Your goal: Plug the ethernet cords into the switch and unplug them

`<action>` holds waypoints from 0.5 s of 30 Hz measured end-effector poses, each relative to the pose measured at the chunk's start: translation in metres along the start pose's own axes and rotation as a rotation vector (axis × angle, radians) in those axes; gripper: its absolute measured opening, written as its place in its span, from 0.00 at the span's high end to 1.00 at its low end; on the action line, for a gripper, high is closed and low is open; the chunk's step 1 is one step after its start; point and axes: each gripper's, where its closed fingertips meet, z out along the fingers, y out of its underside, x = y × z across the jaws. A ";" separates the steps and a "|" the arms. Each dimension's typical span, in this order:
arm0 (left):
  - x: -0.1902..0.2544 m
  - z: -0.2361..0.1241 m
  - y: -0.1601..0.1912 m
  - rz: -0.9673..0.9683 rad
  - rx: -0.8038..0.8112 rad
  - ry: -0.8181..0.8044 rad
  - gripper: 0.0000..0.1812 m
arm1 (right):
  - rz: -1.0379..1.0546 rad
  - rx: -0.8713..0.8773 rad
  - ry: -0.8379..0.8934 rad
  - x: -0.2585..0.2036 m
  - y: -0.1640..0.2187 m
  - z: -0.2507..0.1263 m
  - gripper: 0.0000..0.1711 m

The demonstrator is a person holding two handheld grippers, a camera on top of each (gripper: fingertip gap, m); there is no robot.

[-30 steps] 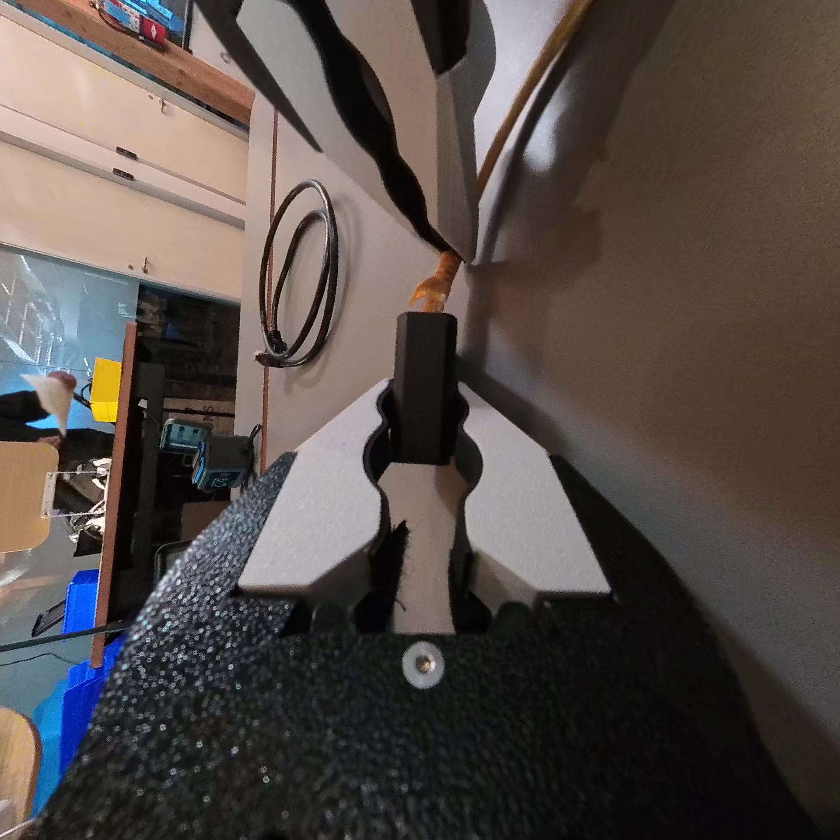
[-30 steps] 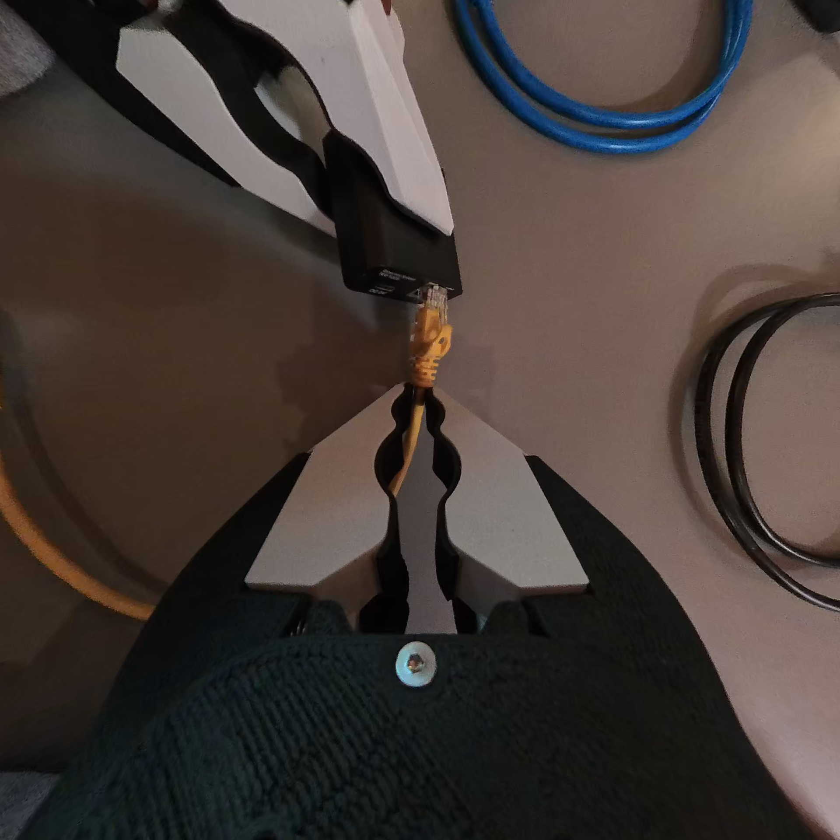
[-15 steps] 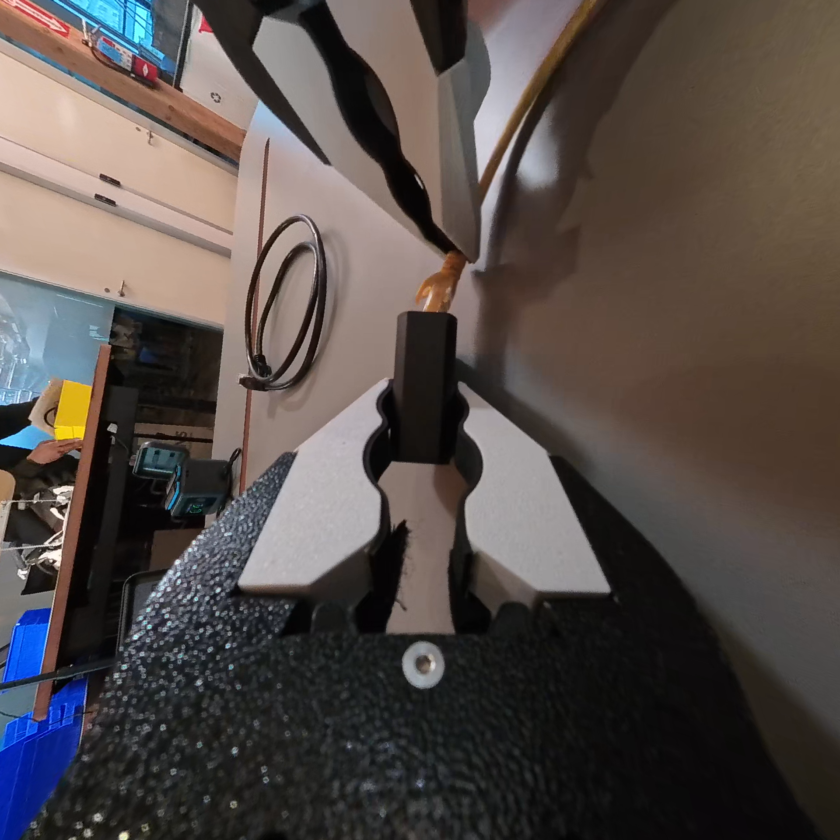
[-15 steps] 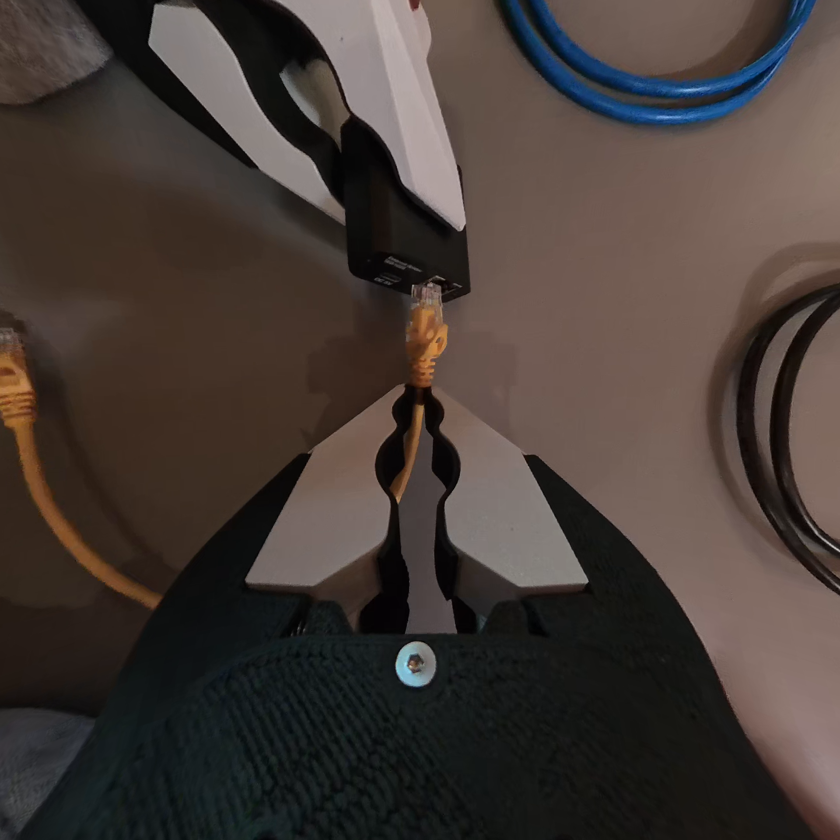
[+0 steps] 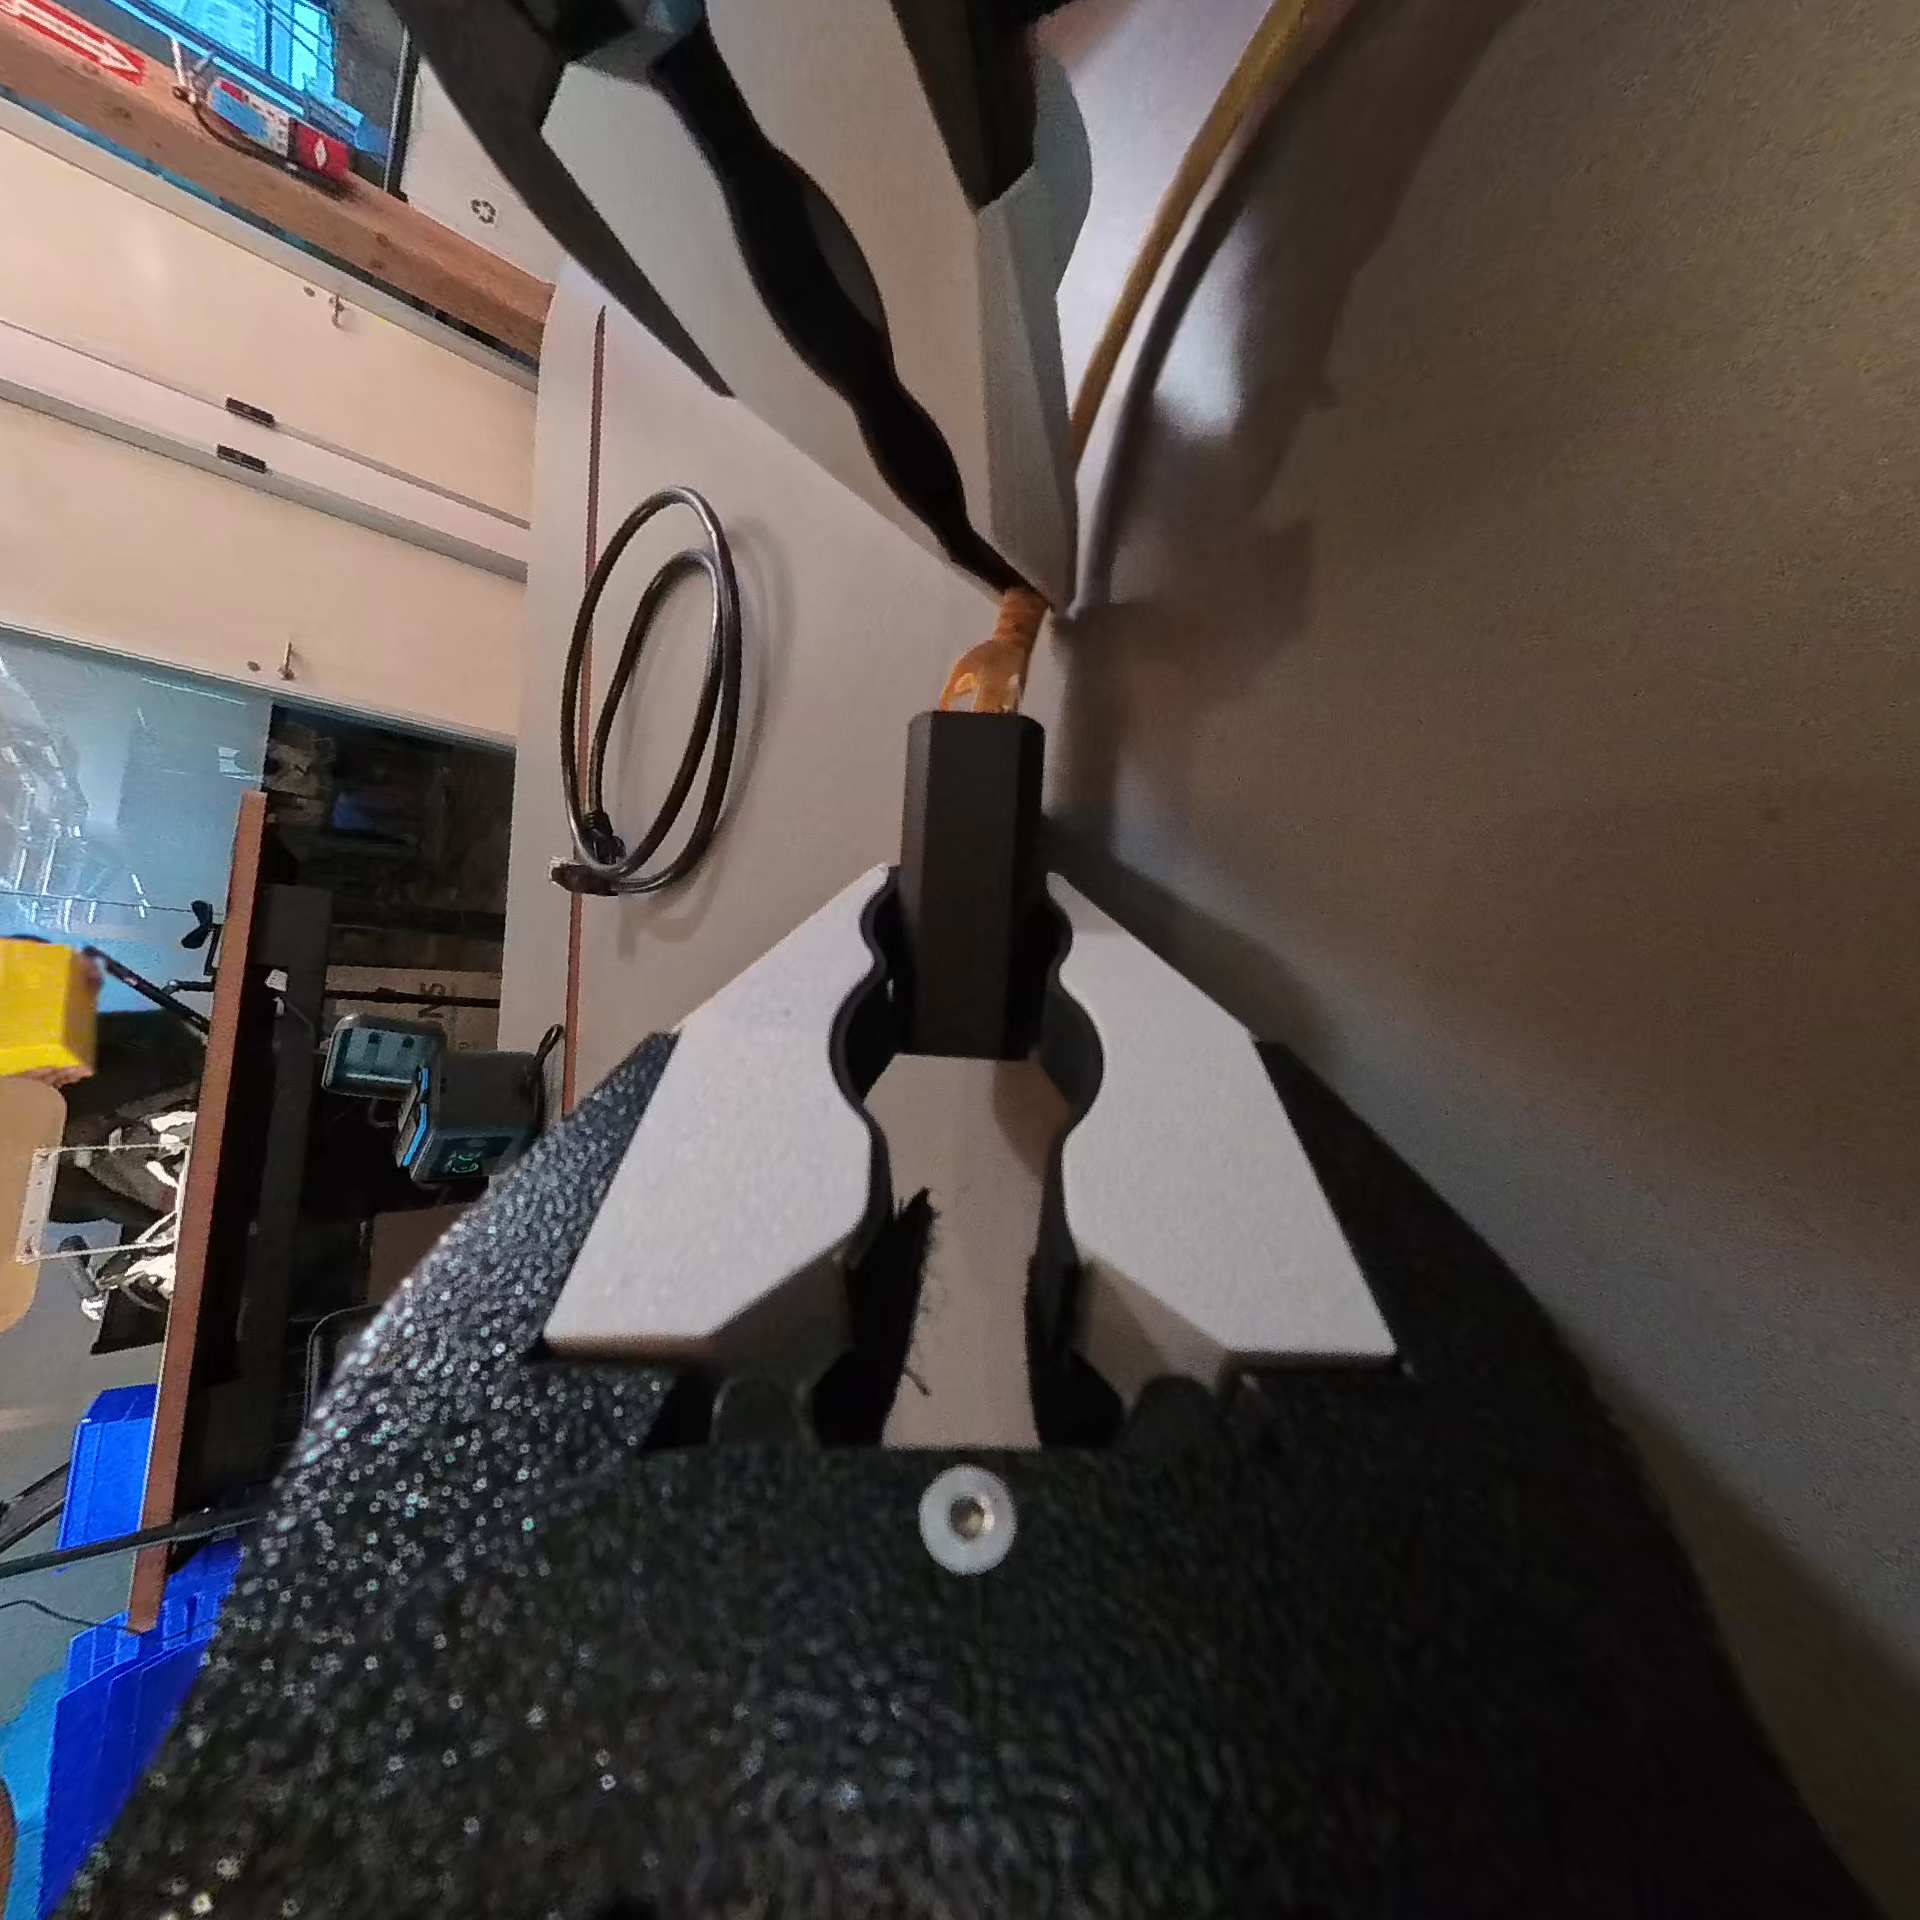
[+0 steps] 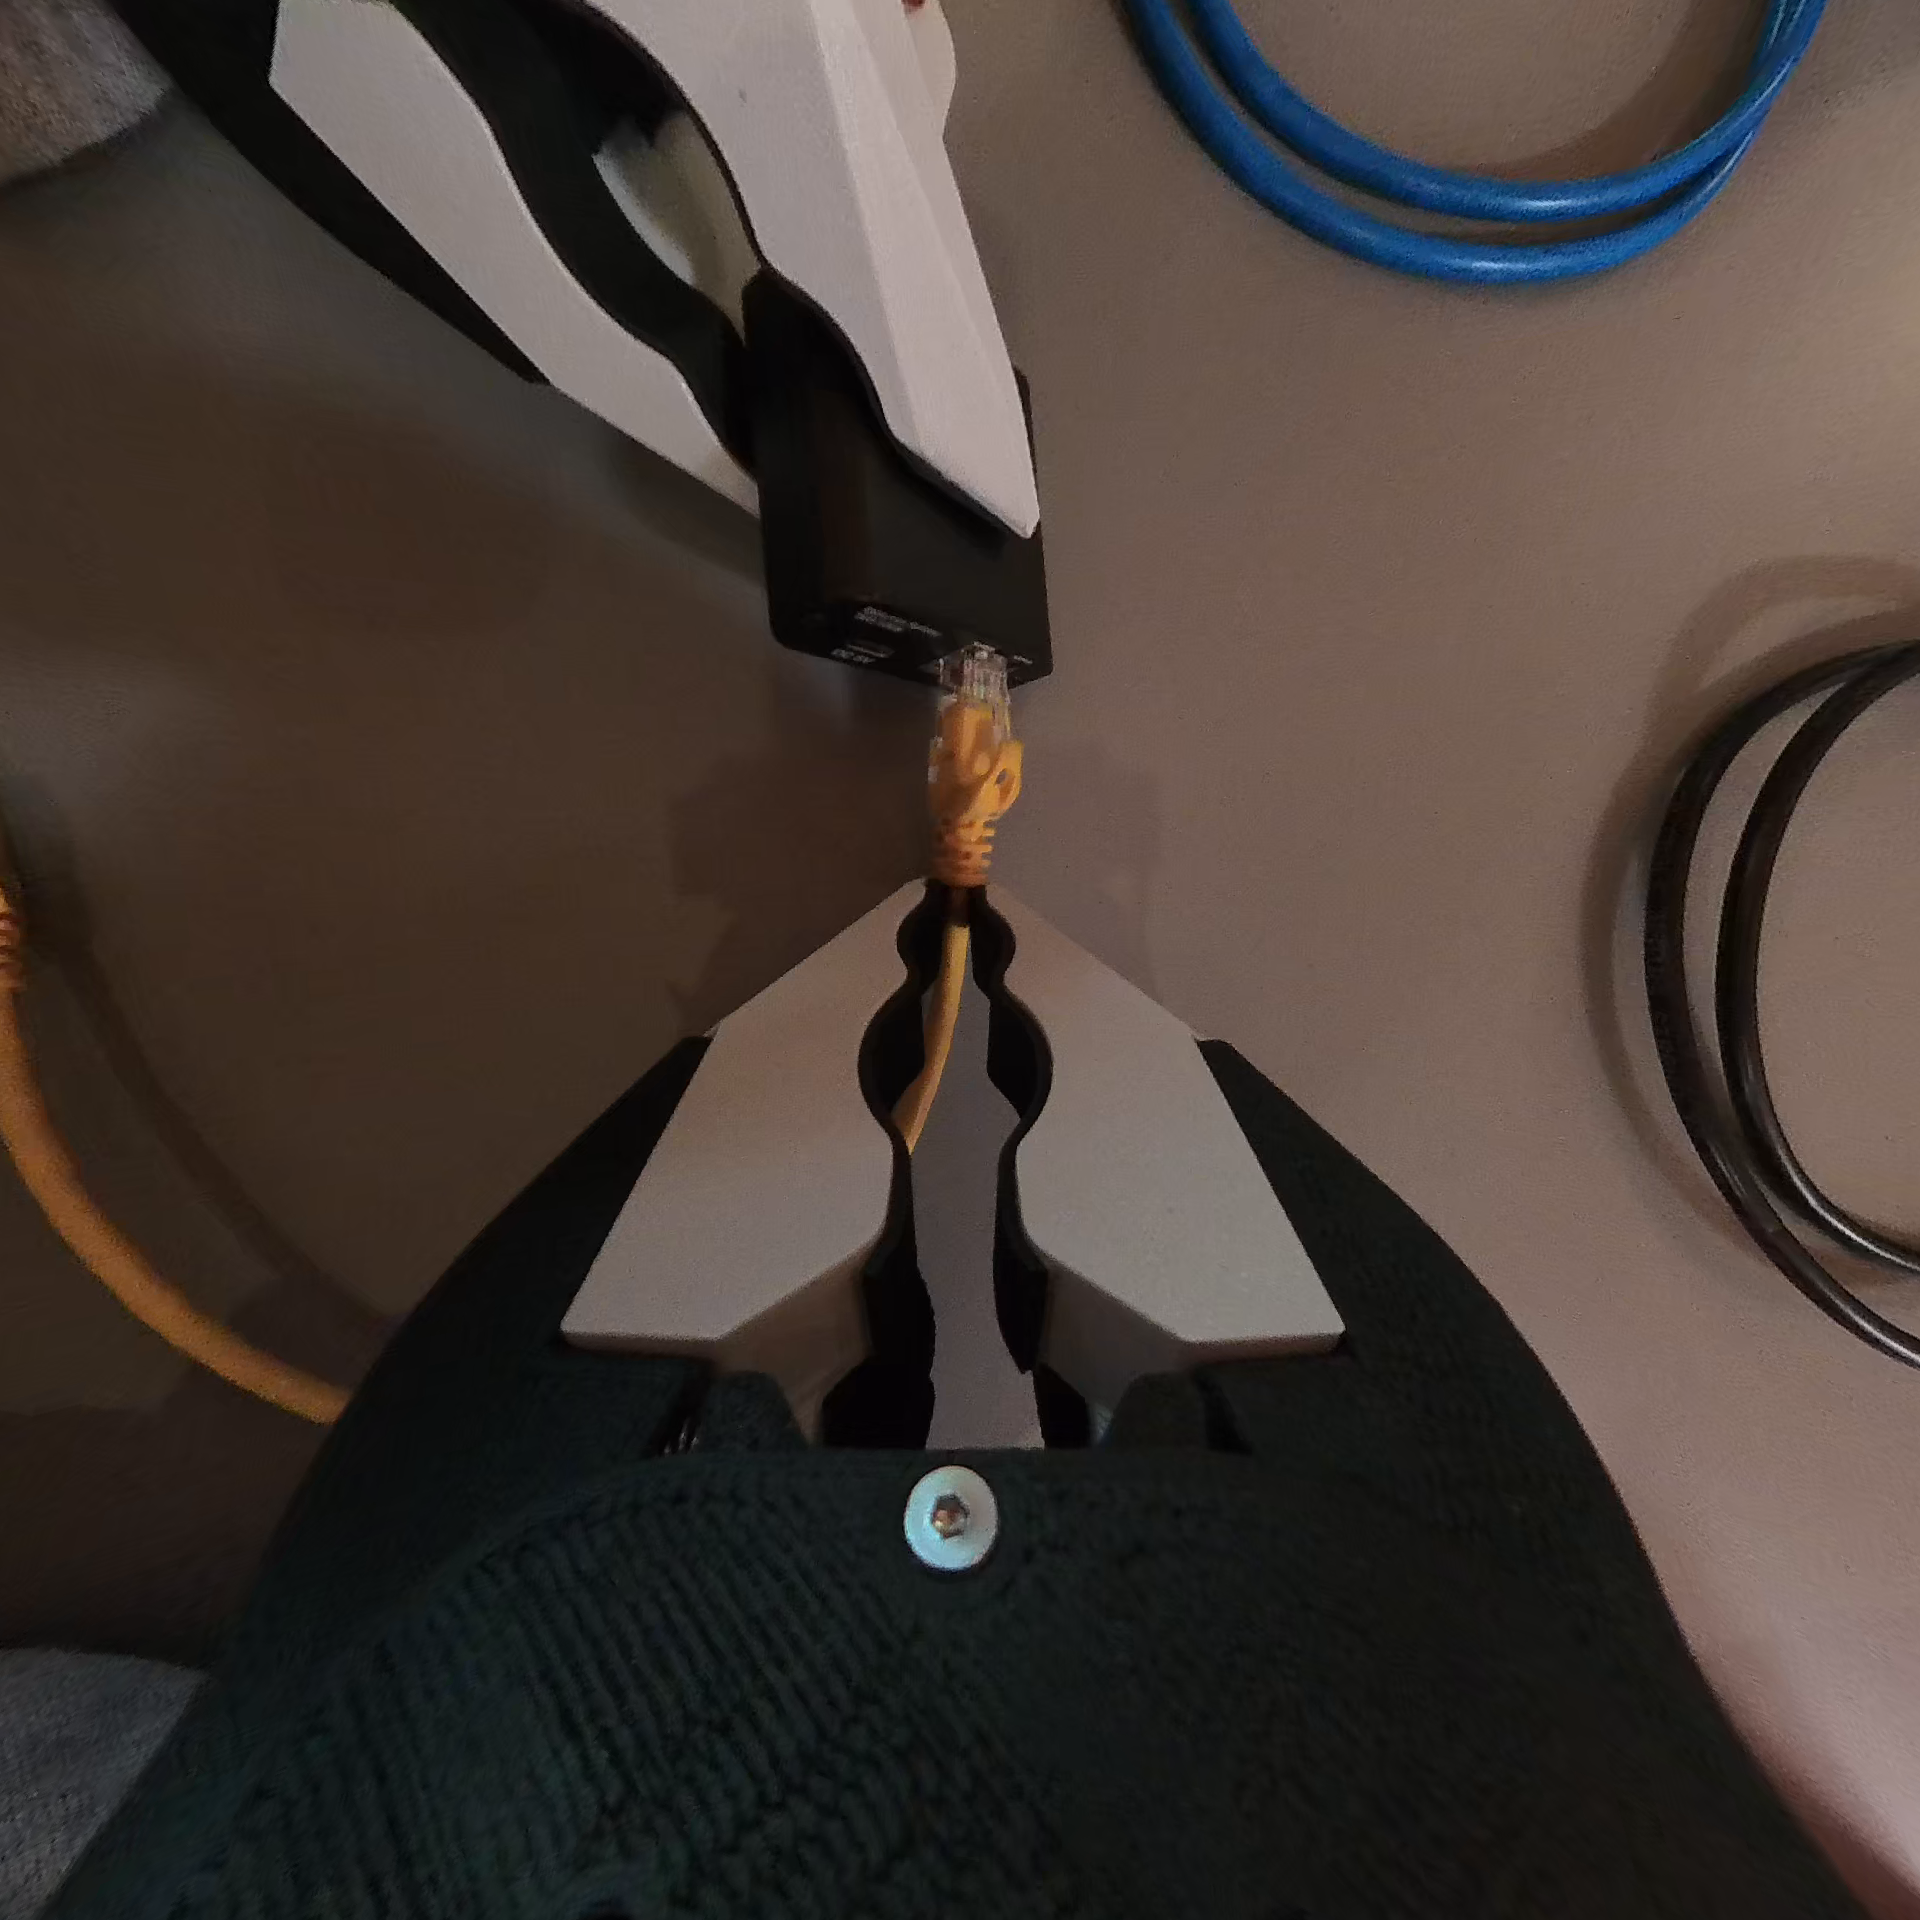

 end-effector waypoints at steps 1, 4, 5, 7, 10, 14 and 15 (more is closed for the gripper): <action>0.000 0.000 0.000 -0.006 0.001 0.002 0.88 | 0.001 0.008 0.001 0.001 -0.001 -0.001 0.99; 0.001 0.000 0.000 -0.020 0.005 0.012 0.88 | 0.006 0.064 -0.001 0.002 -0.007 -0.004 0.99; 0.001 0.000 0.000 -0.028 0.008 0.015 0.88 | 0.010 0.076 -0.005 0.002 -0.008 -0.004 0.99; 0.001 0.001 -0.001 -0.050 0.015 0.025 0.88 | 0.021 0.094 -0.019 0.003 -0.008 -0.003 0.99; 0.001 0.002 -0.001 -0.096 0.028 0.048 0.88 | 0.049 0.131 -0.050 0.003 -0.009 -0.001 0.99; 0.001 0.003 -0.001 -0.173 0.054 0.092 0.88 | 0.099 0.187 -0.087 0.005 -0.010 0.000 0.99; 0.000 0.003 -0.001 -0.194 0.057 0.098 0.88 | 0.106 0.198 -0.089 0.006 -0.010 0.001 0.99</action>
